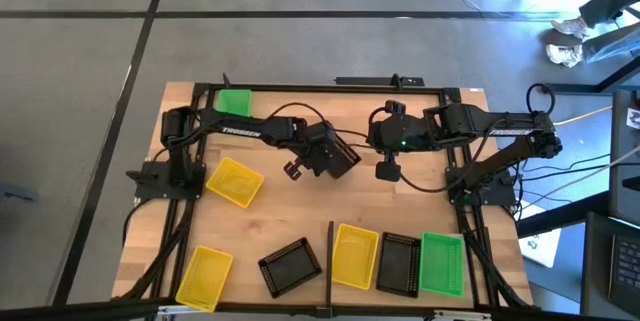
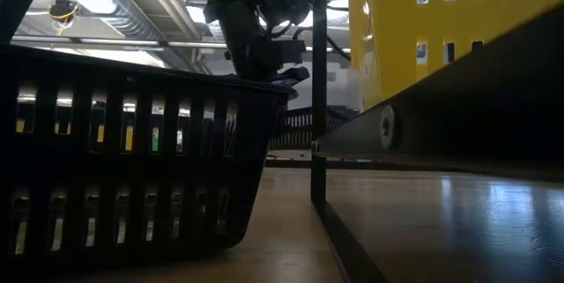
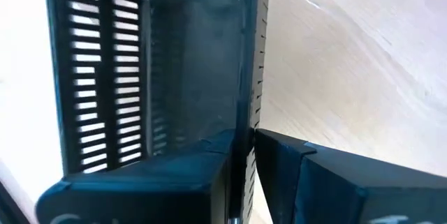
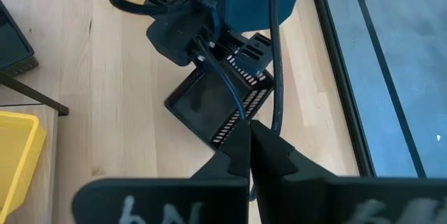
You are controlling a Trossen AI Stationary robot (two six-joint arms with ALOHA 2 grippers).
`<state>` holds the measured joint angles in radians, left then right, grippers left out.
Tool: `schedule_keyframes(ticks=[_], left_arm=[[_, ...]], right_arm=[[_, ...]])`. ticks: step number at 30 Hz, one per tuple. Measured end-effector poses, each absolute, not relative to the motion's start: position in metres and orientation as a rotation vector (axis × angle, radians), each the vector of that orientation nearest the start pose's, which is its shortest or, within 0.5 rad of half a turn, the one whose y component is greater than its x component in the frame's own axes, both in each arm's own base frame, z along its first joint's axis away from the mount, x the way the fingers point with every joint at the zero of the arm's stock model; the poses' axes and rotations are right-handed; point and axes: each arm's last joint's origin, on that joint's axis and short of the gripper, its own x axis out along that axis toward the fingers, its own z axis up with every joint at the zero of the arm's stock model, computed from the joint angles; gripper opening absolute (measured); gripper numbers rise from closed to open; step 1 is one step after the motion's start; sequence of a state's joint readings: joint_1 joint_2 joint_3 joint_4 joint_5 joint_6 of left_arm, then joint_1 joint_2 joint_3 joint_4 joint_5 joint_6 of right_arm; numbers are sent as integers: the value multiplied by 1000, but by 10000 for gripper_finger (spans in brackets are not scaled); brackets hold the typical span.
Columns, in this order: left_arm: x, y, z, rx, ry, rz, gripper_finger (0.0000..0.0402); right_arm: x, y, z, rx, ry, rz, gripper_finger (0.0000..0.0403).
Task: Stack baskets on shelf by color
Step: Stack the top black bin on top of the black bin on the shelf
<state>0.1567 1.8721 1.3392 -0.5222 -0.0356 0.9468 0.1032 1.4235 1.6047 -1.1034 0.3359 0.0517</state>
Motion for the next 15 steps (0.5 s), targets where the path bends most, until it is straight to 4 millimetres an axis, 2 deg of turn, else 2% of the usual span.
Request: schedule_keyframes(ticks=[7, 15], left_arm=[[383, 51, 198, 710, 1095, -219, 46], [380, 40, 196, 635, 1077, -369, 45]], right_arm=[[268, 18, 392, -154, 896, -239, 0], [268, 18, 392, -155, 895, -238, 0]])
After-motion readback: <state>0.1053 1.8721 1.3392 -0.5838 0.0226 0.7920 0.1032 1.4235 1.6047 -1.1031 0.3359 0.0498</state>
